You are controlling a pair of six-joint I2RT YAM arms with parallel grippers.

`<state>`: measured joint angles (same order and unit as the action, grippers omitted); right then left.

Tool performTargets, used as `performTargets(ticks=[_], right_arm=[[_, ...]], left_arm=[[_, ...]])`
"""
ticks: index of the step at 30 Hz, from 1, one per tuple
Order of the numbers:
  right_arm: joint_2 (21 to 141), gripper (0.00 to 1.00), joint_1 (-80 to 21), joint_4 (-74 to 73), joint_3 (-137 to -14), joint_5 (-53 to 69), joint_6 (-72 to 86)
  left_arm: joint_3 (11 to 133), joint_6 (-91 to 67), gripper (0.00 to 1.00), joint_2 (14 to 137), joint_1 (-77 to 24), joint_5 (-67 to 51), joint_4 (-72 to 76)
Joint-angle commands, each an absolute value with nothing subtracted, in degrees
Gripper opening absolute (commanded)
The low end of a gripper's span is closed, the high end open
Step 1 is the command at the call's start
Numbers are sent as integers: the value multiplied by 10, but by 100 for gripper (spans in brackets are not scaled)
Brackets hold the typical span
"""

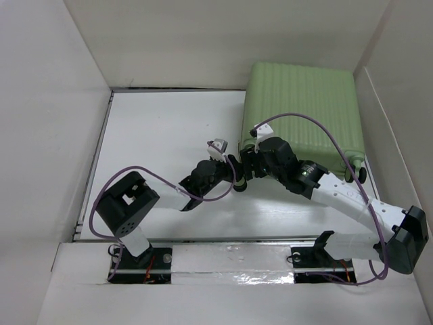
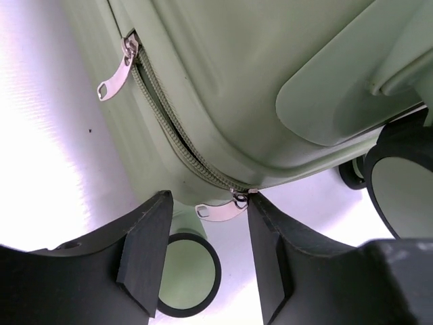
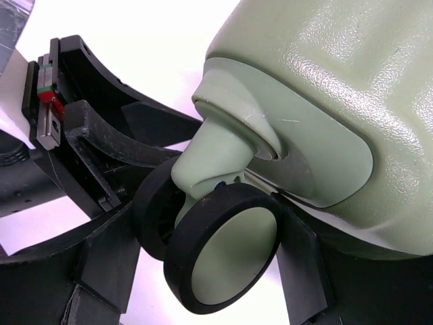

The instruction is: Pack the luggage

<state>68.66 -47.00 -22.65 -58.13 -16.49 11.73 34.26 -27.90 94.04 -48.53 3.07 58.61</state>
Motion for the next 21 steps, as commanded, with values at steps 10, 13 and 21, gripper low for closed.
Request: performTargets(ticks=[10,13,21], right_arm=[[662,0,-470,-127,-599,-142,105],[650,0,-470,-117,-586,-143,110],[611,0,-470,-116,-542,-152,120]], left_arm=[[374,-275,17,962,-506,112,600],[371,-279,2,955,-506,135,600],[338,-265,0,915,-459,147,577]])
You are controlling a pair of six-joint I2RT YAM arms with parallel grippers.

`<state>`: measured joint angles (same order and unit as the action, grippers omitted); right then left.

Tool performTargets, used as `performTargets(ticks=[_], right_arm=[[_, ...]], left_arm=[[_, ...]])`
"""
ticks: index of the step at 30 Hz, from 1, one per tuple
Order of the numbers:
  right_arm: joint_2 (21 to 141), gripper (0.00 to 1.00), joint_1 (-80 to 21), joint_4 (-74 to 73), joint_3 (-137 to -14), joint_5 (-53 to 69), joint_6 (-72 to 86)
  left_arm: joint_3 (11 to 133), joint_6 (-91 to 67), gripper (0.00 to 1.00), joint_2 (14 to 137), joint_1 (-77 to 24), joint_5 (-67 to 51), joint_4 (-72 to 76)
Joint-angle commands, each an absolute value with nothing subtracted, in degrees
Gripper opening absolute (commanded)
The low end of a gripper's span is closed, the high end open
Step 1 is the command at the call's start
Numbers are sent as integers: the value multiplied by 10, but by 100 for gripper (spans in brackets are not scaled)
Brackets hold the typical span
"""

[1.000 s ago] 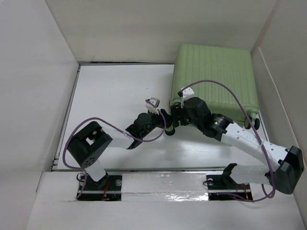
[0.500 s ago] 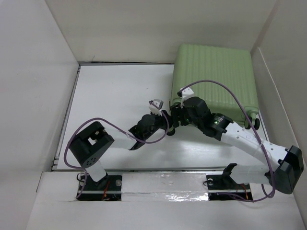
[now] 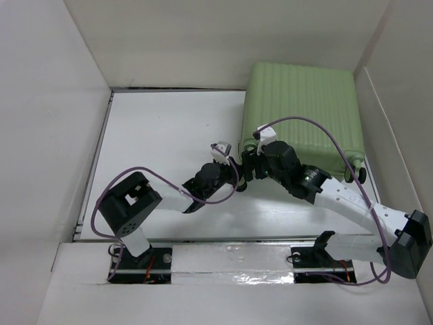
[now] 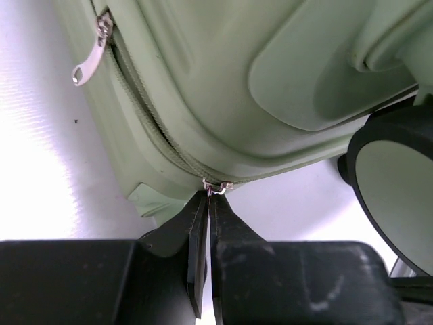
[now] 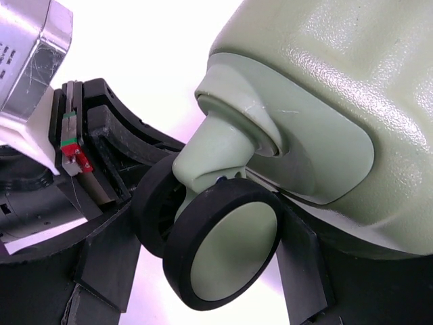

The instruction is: Pack the luggage

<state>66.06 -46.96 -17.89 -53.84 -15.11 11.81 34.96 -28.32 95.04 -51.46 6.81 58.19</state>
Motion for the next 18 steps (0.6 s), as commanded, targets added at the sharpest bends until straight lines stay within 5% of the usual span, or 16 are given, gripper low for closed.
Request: performTargets(ticks=[1,10,18], right_arm=[[604,0,-470,-119,-534,-152,120],[523,0,-470,-125,-490,-106,123],[534,0,-486,-154,-489,-73,105]], left_arm=[[333,-255,0,909,-453,148,569],[327,-222,0,863,-380,152,496],[428,-194,0,947,-331,106,527]])
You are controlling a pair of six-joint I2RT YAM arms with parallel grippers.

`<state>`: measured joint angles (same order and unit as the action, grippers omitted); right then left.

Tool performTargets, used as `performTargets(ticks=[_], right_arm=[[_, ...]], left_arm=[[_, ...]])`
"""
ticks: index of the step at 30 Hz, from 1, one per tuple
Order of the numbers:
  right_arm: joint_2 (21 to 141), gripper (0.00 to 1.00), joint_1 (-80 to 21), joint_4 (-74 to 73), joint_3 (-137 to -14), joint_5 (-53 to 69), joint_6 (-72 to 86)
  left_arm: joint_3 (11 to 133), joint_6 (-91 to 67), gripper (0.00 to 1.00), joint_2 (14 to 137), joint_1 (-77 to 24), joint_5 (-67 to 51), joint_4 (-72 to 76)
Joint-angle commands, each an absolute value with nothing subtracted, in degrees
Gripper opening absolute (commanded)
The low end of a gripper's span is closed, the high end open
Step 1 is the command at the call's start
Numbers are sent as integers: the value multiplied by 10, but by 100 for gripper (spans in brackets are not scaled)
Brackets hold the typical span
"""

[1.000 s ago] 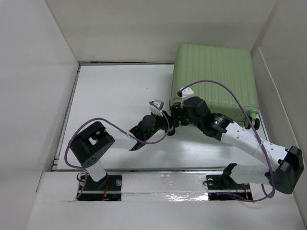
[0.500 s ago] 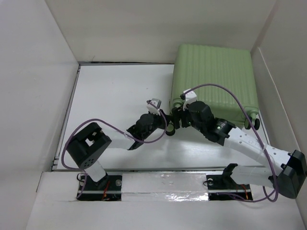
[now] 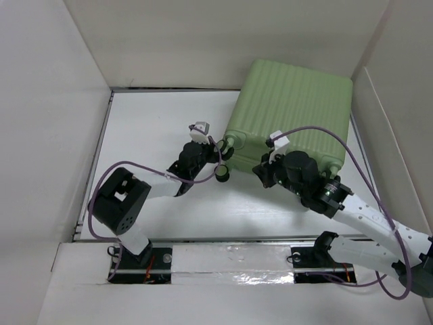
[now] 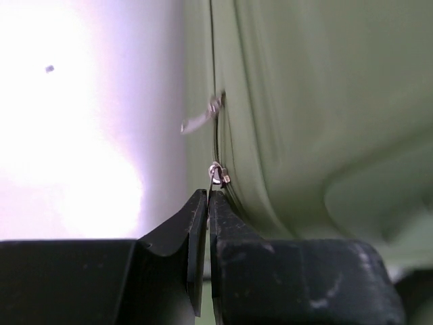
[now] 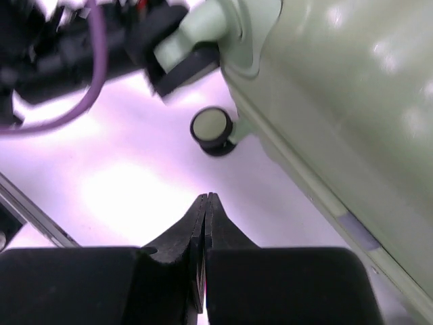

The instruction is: Pack the luggage

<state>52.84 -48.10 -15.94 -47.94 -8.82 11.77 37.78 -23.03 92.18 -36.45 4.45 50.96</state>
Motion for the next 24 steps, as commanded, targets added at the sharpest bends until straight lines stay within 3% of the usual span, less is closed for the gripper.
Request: performTargets(ticks=[1,2,3,4,5,8,9,17,24], right_arm=[[536,0,-486,-155,-490,-76,109],[537,0,-486,-154,-492,-79,111],[540,10,-486,-150,-494,-80,114],[547,23,-486,-143,-501,-79,118],[550,53,-486,-128,-504,-81,124],[565,95,-486,-56,-503,-76,142],[569,100,-486,-34,-500,-65,151],[705,100,-478,148,-504,-38,238],[768,100,-468,204,-512,-56,274]], left_arm=[[428,-194,0,952,-331,79,544],[425,-196,0,953,-331,63,555],[419,-201,0,951,-331,53,562],[405,-213,0,949,-331,36,571],[396,-216,0,947,-331,29,593],[381,-212,0,946,-345,29,604],[380,-211,0,945,-345,30,604],[383,-206,0,946,-345,19,599],[379,-211,0,947,-339,7,610]])
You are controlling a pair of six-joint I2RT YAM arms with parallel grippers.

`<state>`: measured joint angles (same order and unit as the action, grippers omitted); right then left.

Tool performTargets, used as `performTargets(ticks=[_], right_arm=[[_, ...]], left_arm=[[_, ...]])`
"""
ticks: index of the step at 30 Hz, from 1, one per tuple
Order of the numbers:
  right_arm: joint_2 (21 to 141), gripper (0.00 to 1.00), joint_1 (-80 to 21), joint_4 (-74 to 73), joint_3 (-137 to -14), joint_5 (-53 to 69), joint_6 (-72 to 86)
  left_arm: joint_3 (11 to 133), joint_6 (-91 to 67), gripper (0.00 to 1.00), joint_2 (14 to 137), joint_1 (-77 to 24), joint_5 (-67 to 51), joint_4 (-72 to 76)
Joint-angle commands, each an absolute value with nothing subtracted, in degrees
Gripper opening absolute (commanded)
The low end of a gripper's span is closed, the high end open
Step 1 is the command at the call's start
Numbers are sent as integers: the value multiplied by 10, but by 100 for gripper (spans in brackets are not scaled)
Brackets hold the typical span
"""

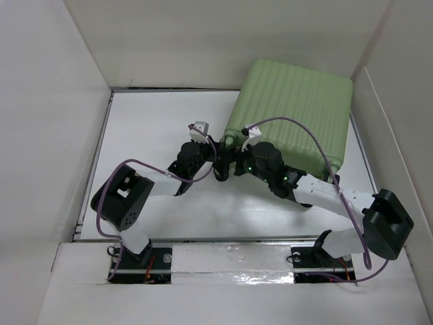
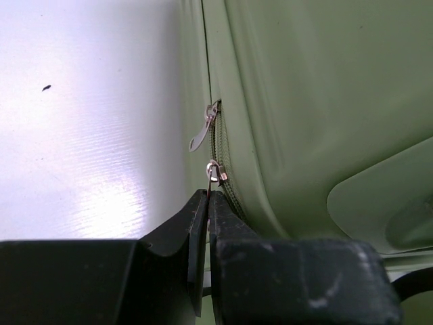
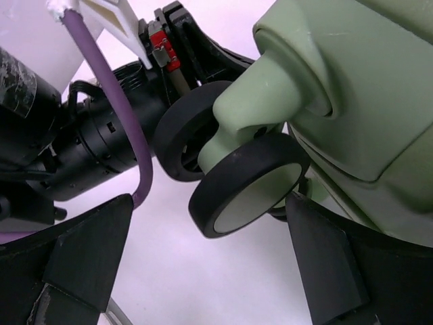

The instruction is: Pack the luggage

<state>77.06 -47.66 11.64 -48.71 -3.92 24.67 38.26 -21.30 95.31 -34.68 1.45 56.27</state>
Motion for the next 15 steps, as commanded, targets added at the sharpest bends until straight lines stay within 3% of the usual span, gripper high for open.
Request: performTargets(ticks=[1,15], right_arm=[[776,100,-468,213,-510,-63,281],[786,98,-452,407,-442,-86,331]], left_arm=[[379,-211,0,946,-339,4,610],[365,-222,0,938,-316,-23,620]])
